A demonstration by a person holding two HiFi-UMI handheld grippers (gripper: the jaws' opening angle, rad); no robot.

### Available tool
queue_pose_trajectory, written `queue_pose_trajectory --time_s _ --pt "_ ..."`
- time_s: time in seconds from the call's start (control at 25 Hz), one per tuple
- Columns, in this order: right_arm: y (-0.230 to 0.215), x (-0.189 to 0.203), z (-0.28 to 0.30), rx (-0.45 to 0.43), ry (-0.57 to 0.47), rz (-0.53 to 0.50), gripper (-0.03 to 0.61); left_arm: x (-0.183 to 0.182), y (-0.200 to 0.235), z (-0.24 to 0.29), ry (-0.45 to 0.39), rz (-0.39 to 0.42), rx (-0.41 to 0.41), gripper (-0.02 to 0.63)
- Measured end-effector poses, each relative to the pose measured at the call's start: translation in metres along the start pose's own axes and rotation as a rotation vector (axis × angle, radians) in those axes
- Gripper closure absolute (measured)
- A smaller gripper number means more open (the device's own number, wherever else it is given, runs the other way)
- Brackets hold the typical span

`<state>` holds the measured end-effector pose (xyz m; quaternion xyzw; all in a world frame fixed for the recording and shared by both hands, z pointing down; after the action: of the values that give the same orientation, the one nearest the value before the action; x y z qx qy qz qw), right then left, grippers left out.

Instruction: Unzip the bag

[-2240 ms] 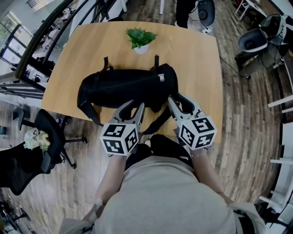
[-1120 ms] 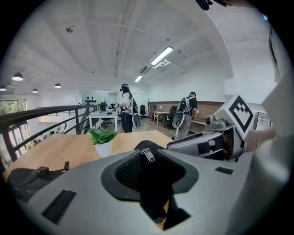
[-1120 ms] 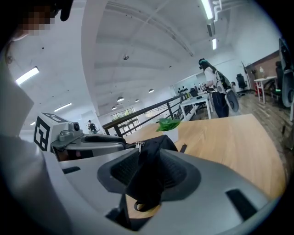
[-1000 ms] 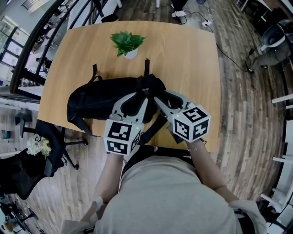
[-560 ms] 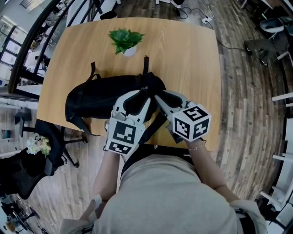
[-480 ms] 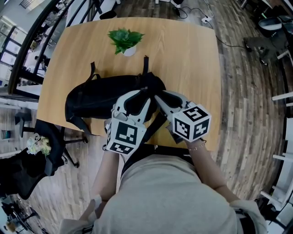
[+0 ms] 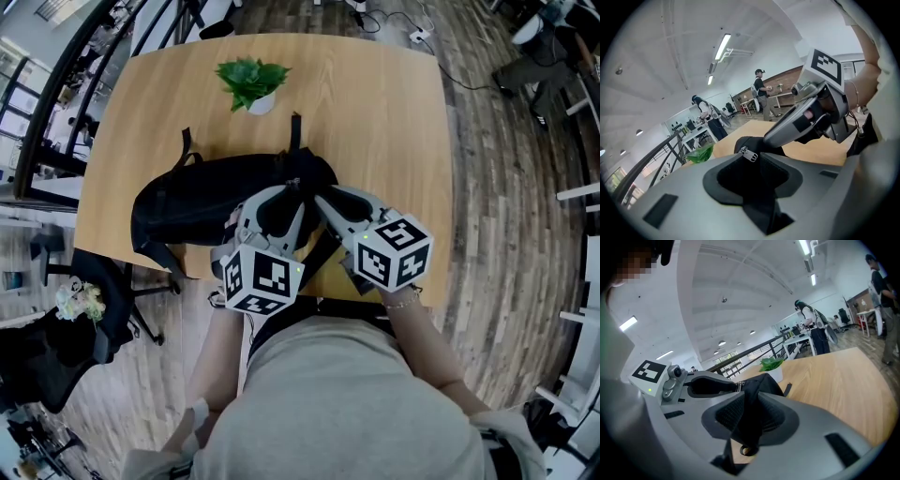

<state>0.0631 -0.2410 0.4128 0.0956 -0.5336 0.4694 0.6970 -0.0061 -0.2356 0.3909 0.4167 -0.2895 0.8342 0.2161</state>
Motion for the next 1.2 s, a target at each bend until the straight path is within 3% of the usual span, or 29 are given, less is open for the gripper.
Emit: queue_pose_trajectory --time_s 0.64,1.2 --pt "-0.001 0.001 -0.001 0.004 -0.008 0.004 0.483 0.003 0.002 -0.006 0.007 0.003 -0.044 0.559" --pt "-0.001 0.001 -0.001 0.005 -0.012 0.004 0.485 -0.014 0.002 -0.008 -0.056 0.025 -0.070 0.565"
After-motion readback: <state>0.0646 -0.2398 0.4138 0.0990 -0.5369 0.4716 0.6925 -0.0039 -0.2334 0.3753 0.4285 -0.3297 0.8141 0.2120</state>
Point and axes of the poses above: the fingertips, and each gripper's own axes: z forward along the fingers, y to its left, x out of its underside, the point moved 3 cm from there along -z, backward along the fingers, and after that the axes turned 6 degrees about x, right-handed, at the moved point
